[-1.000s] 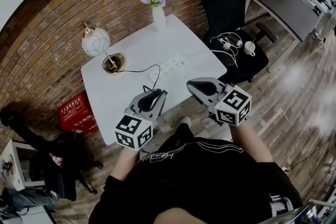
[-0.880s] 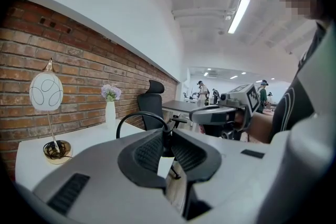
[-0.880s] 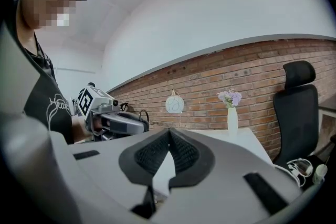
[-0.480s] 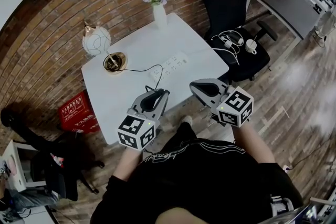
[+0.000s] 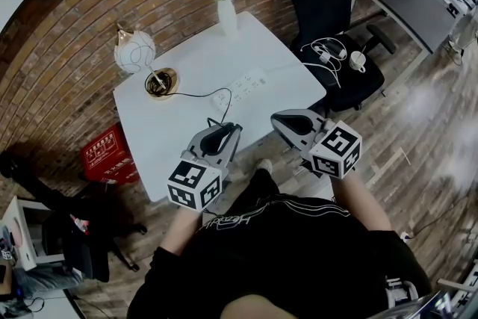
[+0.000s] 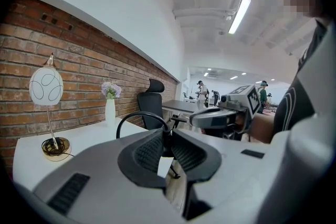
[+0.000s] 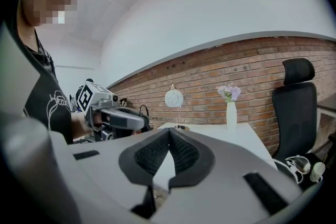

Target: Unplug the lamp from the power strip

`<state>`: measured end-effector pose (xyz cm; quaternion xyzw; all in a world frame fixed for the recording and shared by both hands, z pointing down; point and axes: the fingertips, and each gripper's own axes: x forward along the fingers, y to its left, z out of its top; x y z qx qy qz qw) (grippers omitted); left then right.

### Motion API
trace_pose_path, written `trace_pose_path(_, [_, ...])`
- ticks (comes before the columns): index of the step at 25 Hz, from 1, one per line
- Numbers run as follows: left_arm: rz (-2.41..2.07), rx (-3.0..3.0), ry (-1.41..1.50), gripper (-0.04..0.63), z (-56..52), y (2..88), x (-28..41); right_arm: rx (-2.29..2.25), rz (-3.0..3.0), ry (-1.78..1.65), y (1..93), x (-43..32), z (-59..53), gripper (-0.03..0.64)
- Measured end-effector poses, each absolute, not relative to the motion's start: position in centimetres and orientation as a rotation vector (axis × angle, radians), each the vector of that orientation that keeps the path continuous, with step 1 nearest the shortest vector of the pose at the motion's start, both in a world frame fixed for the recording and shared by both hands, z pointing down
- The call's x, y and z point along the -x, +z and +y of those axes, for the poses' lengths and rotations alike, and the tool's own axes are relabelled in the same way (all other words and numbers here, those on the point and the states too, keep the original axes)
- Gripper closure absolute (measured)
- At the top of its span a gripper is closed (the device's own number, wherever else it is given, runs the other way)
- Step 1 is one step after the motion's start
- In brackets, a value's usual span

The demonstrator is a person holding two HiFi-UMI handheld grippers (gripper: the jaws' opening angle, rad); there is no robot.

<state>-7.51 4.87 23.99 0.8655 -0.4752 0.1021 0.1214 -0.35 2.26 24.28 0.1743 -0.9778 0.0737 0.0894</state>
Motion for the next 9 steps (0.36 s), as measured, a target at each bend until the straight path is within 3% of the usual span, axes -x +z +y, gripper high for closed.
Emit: trace_pose_path(9, [-1.385, -2.519, 0.301, 0.549, 4.33, 24.50, 7.99, -0.505, -2.902, 0.223, 24.77, 1.06, 1.84, 0.621])
